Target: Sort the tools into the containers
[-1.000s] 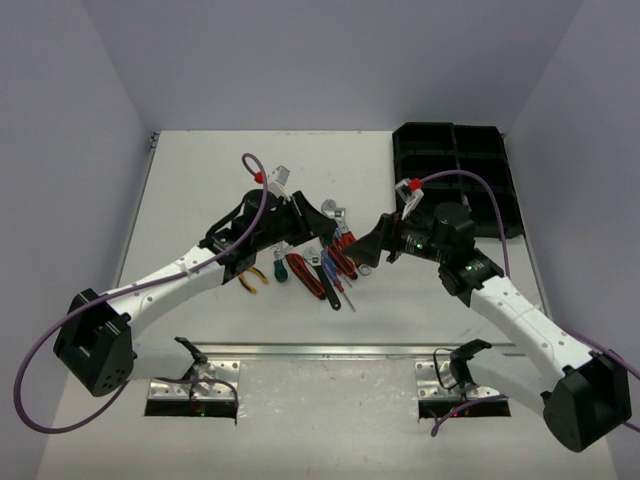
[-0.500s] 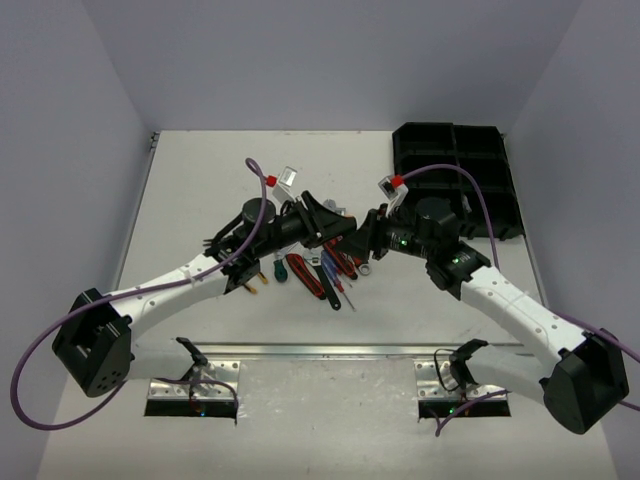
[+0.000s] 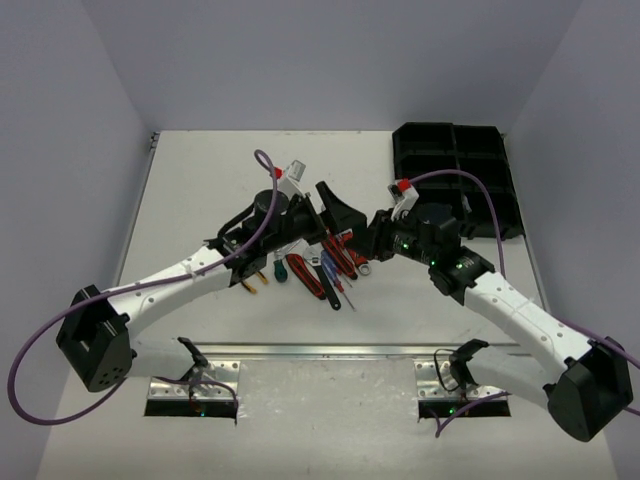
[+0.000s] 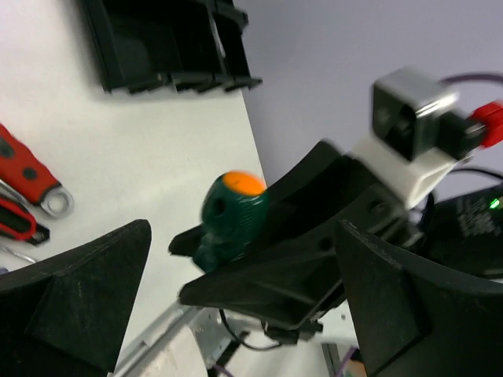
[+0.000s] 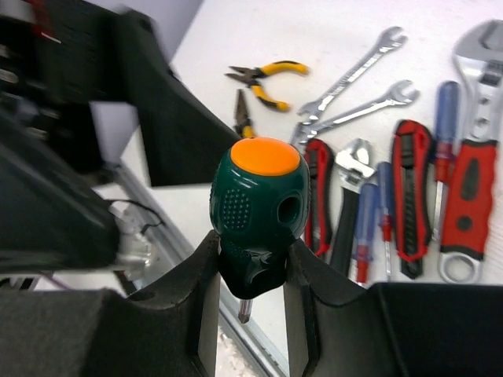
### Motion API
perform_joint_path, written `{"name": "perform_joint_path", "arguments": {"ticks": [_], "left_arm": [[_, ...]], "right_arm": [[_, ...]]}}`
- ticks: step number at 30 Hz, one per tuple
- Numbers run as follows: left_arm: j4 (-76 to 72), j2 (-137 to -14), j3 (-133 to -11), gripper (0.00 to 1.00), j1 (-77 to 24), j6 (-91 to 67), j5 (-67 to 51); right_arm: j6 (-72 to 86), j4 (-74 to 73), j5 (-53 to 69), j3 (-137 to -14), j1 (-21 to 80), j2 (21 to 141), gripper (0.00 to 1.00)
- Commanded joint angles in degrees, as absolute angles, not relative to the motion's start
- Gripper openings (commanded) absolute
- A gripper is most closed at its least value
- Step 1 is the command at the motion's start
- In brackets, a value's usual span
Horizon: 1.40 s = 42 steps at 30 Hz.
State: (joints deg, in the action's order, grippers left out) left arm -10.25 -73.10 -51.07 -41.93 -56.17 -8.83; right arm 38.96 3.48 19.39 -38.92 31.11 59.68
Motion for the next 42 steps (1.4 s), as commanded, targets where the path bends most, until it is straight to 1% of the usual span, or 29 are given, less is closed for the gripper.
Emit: {"name": "perform_joint_path", "arguments": {"ticks": [1,4,6,7,8,9,10,11,13,14,17,18,19,20,21,23,27,30,34,36,38,39,40,42], "left_arm": [[5.60,-70.24,-63.41,1.00,-39.29,-45.91,5.14],[14.78,-65.94,-65.82,1.00,-34.00,-45.05,10.61],[18.76,-61.61,-66.23,1.00,-29.42,-44.40,12.53],[21.97,-59.90,-66.52,1.00,-28.76,-43.87,14.11],[22.06,-58.48,-66.53,1.00,-28.74,-43.51,15.01],[23.35,-55.95,-65.50,1.00,-28.74,-42.47,14.00],[23.81,-54.87,-64.71,1.00,-28.74,-41.68,13.12],[25.23,-53.44,-63.62,1.00,-28.74,-40.99,12.09],[27.85,-51.52,-61.75,1.00,-28.74,-39.67,10.82],[28.90,-51.08,-60.62,1.00,-28.74,-39.34,10.45],[30.03,-46.03,-55.23,1.00,-28.74,-37.31,7.55],[30.06,-44.18,-53.99,1.00,-28.74,-36.89,7.13],[30.23,-42.46,-52.66,1.00,-28.74,-36.21,7.26],[30.56,-40.75,-50.43,1.00,-28.74,-35.18,7.60],[30.85,-39.90,-49.60,1.00,-28.74,-34.06,8.21],[32.07,-38.60,-48.65,1.00,-28.74,-32.65,10.04],[35.90,-39.06,-50.80,1.00,-28.79,-29.22,9.84],[35.12,-38.18,-50.21,1.00,-28.83,-27.18,10.18],[34.51,-38.53,-47.73,1.00,-28.84,-26.42,13.41],[33.72,-39.45,-47.01,1.00,-28.83,-26.43,10.70],[32.83,-39.98,-46.52,1.00,-28.83,-25.87,9.36],[32.46,-40.07,-46.33,1.00,-28.83,-25.84,8.59],[32.27,-40.08,-45.92,1.00,-28.83,-25.68,8.20],[31.82,-40.06,-45.79,1.00,-28.83,-25.39,7.30]], "right_arm": [[37.94,-2.00,8.44,-41.77,30.60,59.16,0.00],[37.62,-5.52,4.49,-45.11,28.75,61.33,0.00],[37.93,-7.65,4.99,-47.68,25.37,63.70,0.00],[38.57,-8.42,5.86,-49.43,21.64,65.51,0.00],[38.58,-8.44,6.83,-50.86,21.53,67.28,0.00],[39.62,-9.04,7.37,-53.99,17.32,71.37,0.00],[40.15,-9.31,6.78,-55.94,15.17,74.03,0.00],[41.30,-10.19,5.23,-59.60,11.50,78.51,0.00],[43.36,-11.77,2.30,-67.08,8.37,86.35,0.00],[44.30,-11.90,1.31,-69.83,8.16,87.88,0.00],[44.34,-13.10,-6.52,-82.60,7.08,101.98,0.00],[43.87,-13.98,-8.29,-86.60,6.95,104.80,0.00],[43.89,-15.93,-10.06,-92.00,6.77,108.51,0.00],[44.03,-18.32,-11.98,-98.25,6.44,114.81,0.00],[44.47,-19.59,-12.75,-102.76,6.15,117.55,0.00],[46.02,-21.48,-13.56,-113.07,5.17,123.27,0.00],[46.53,-19.25,-15.08,-123.81,3.60,133.70,0.00],[46.94,-17.19,-16.11,-127.51,2.57,137.96,0.00],[48.80,-9.65,-13.72,-124.96,1.04,138.78,0.00],[46.88,-7.66,-13.03,-126.46,0.88,139.84,0.00],[46.00,-9.05,-12.74,-129.58,0.88,142.01,0.00],[45.64,-9.38,-12.26,-130.13,0.88,142.60,0.12],[45.37,-9.24,-12.06,-130.17,0.80,142.81,0.27],[45.03,-8.46,-11.62,-128.43,0.61,142.02,0.44]]}}
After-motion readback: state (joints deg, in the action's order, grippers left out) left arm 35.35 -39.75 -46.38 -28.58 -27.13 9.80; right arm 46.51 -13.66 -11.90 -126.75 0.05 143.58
